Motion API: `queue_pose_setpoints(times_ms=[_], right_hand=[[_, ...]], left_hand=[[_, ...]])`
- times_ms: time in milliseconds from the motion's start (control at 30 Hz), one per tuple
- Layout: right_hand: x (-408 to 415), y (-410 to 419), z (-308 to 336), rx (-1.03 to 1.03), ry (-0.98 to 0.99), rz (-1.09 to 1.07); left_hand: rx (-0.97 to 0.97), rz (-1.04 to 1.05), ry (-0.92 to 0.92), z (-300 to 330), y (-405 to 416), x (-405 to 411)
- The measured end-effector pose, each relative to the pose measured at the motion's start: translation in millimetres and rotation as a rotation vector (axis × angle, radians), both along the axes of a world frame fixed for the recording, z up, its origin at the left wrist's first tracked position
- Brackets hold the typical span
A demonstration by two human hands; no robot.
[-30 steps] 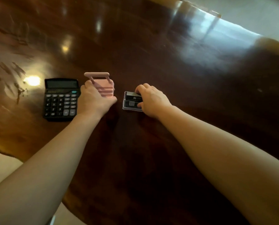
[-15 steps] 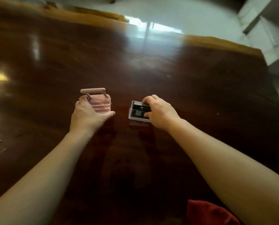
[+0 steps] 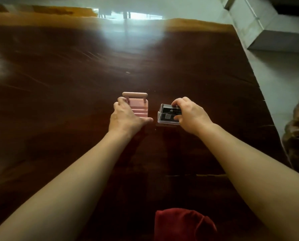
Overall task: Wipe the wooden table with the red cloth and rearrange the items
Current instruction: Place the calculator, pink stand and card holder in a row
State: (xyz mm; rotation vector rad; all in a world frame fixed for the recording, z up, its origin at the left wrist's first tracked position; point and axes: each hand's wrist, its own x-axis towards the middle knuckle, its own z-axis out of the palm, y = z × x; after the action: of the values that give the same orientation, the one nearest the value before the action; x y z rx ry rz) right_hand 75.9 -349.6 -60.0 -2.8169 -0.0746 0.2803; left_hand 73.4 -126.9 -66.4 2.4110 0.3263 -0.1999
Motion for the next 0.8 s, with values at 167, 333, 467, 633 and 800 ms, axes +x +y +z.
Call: queue_pose_setpoints(times_ms=[167, 333, 467, 633, 800], right_hand=[[0.8, -33.4, -9.6, 0.0, 0.001, -0.041], [-0.5, -46.8, -19.6, -0.023, -0.002, -0.047], [-1.7, -49.1, -27.1, -0.032, 0.005, -0.053], [-3.8, -48.8, -34.7, -0.032, 0.034, -0.049], [-4.6, -49.8, -32.6, -0.026, 0.066, -0.053]], left_hand=[[0.02, -0.023, 0.022, -11.5, -42.7, 4.7], [0.056, -0.03, 0.045, -22.0, -58.4, 3.5], [0.07, -0.02, 0.039, -29.3, -62.6, 3.0], [0.08, -0.035, 0.005, -35.1, -66.8, 3.4], [0.066, -0.063, 0.035, -36.9, -60.1, -1.5]])
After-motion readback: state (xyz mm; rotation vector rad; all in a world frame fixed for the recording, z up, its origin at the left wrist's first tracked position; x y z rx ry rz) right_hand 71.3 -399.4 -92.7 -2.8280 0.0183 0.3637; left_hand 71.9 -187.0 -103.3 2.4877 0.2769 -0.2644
